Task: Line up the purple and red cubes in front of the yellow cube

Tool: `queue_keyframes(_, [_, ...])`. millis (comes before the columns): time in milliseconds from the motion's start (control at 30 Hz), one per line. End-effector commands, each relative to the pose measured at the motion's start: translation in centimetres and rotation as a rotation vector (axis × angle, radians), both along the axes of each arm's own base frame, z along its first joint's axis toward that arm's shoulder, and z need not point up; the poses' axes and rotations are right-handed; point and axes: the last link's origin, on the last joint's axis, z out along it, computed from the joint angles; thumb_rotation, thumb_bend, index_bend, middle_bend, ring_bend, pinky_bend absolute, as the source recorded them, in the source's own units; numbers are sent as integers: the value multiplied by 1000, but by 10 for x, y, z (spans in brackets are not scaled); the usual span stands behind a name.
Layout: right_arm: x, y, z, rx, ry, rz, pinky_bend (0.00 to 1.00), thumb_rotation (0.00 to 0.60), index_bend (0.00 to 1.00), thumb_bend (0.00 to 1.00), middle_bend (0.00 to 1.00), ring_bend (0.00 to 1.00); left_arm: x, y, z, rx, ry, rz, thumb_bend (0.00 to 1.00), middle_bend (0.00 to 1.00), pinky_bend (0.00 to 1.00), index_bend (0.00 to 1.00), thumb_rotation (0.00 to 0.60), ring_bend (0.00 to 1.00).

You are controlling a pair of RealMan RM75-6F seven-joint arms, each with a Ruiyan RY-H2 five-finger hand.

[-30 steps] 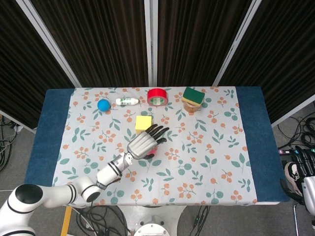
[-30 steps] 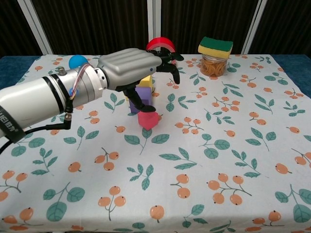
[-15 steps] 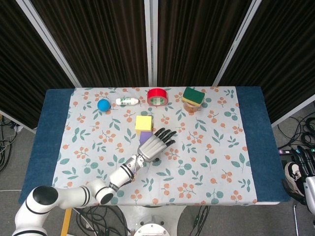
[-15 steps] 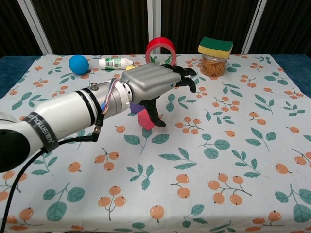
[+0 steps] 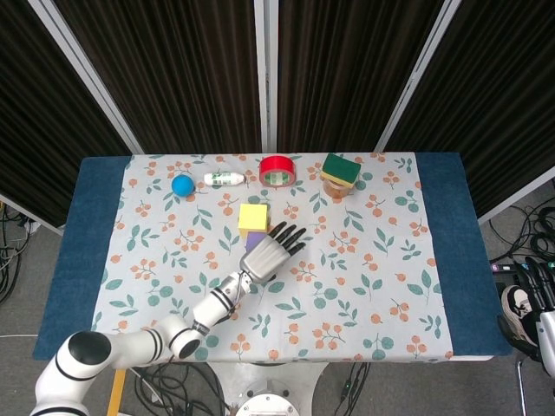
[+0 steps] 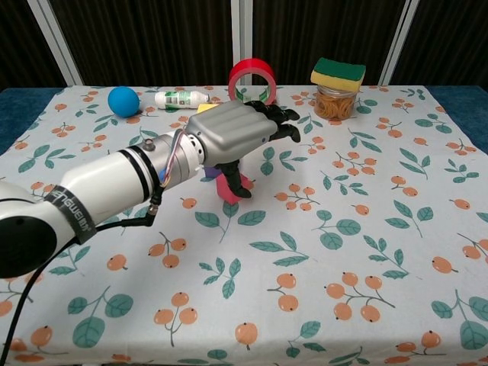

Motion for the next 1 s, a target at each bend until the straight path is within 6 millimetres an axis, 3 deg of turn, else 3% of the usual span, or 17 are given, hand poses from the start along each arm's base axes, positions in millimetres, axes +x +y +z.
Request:
queue_keyframes(33, [0,0,0,-1,0,3,46,600,0,215,15,0,-4,-1,1,-3,2,4,62,17,100,212,600,39])
queue_keyframes(1000, [4,4,-1,-7,3,12,44,600,0,216,8,0,-30,3,10,92,72,-32,60,16,99,212,600,39])
